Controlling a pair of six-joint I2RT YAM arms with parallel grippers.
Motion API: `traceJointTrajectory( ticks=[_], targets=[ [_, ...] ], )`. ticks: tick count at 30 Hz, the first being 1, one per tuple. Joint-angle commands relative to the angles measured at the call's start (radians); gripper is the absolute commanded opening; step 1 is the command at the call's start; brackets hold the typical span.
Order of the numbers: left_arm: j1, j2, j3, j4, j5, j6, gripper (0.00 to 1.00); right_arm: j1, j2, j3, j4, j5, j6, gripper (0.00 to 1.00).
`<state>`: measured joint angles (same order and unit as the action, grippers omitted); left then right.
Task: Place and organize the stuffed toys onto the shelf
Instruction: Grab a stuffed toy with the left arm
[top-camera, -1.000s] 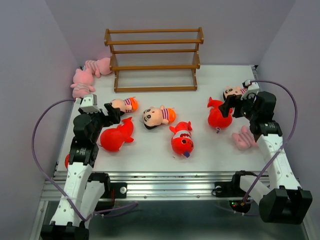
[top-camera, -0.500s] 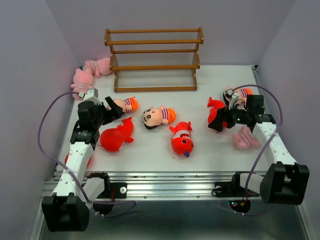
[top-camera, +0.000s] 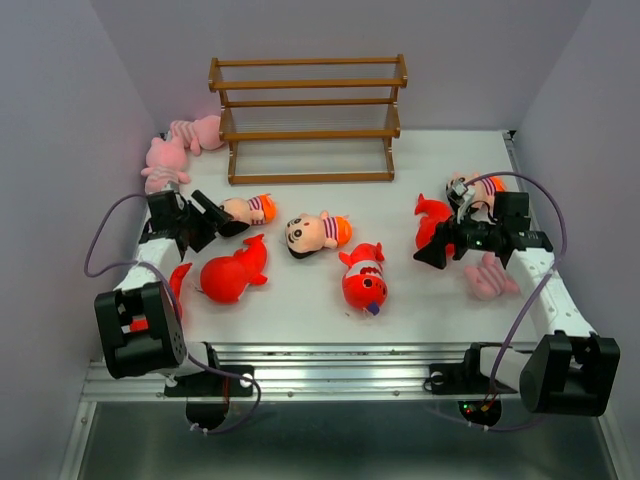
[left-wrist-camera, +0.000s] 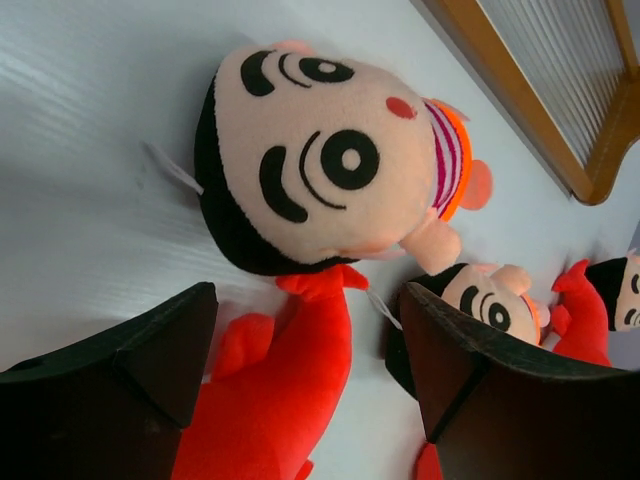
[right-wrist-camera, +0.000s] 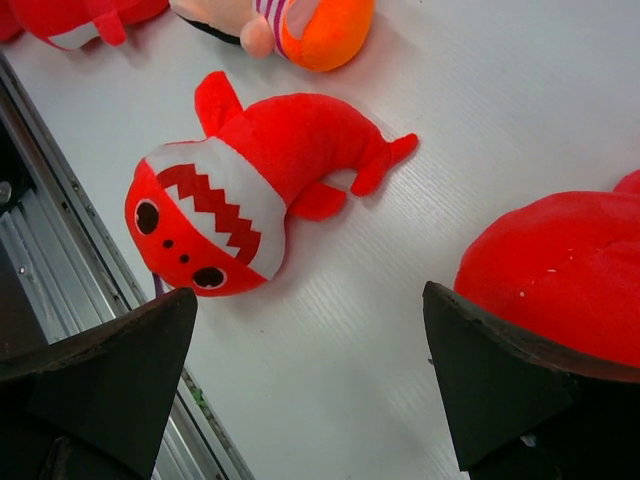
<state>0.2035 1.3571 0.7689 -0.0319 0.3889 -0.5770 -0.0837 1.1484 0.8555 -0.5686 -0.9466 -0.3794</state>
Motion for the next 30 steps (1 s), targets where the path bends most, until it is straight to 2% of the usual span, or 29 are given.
traceJointTrajectory(
  ticks=[1,5,8,11,12,14,15,17,18,20,24,26,30],
  targets=[
    [0.001,0.051,0.073,0.124,0.062,-0.044,0.84,0.001,-0.029,-0.006,0.006,-0.049,-0.036,1.0],
    [0.001,0.16,0.116,0.153,0.105,-0.041,0.83,0.001,-0.03,-0.013,0.004,-0.058,-0.047,1.0],
    [0.001,0.221,0.147,0.158,0.12,-0.027,0.78,0.001,-0.033,-0.021,0.004,-0.066,-0.058,1.0],
    [0.002,0.263,0.159,0.159,0.122,-0.014,0.67,-0.008,-0.038,-0.023,0.003,-0.069,-0.062,1.0],
    [0.002,0.286,0.159,0.167,0.136,-0.012,0.55,-0.008,-0.042,-0.024,0.003,-0.067,-0.062,1.0],
    [0.002,0.304,0.15,0.174,0.146,-0.011,0.45,-0.008,-0.047,-0.026,0.003,-0.066,-0.062,1.0],
    [0.002,0.309,0.145,0.19,0.151,-0.011,0.34,-0.008,-0.053,-0.027,0.003,-0.067,-0.062,1.0],
    [0.004,0.306,0.13,0.199,0.159,-0.012,0.22,-0.008,-0.059,-0.03,0.004,-0.067,-0.062,1.0],
    [0.002,0.303,0.129,0.207,0.162,-0.012,0.1,-0.008,-0.064,-0.03,0.001,-0.069,-0.062,1.0],
    [0.002,0.283,0.122,0.22,0.179,-0.006,0.0,-0.008,-0.067,-0.027,0.001,-0.069,-0.062,1.0],
    [0.001,0.209,0.096,0.251,0.231,0.012,0.0,-0.008,-0.065,-0.003,-0.019,-0.063,-0.068,1.0],
    [0.001,0.168,0.067,0.282,0.299,0.014,0.0,-0.008,-0.056,0.017,-0.039,-0.061,-0.07,1.0],
    [-0.03,-0.001,0.003,0.322,0.357,-0.009,0.0,-0.008,0.01,0.121,-0.144,-0.092,-0.121,1.0]
  ],
)
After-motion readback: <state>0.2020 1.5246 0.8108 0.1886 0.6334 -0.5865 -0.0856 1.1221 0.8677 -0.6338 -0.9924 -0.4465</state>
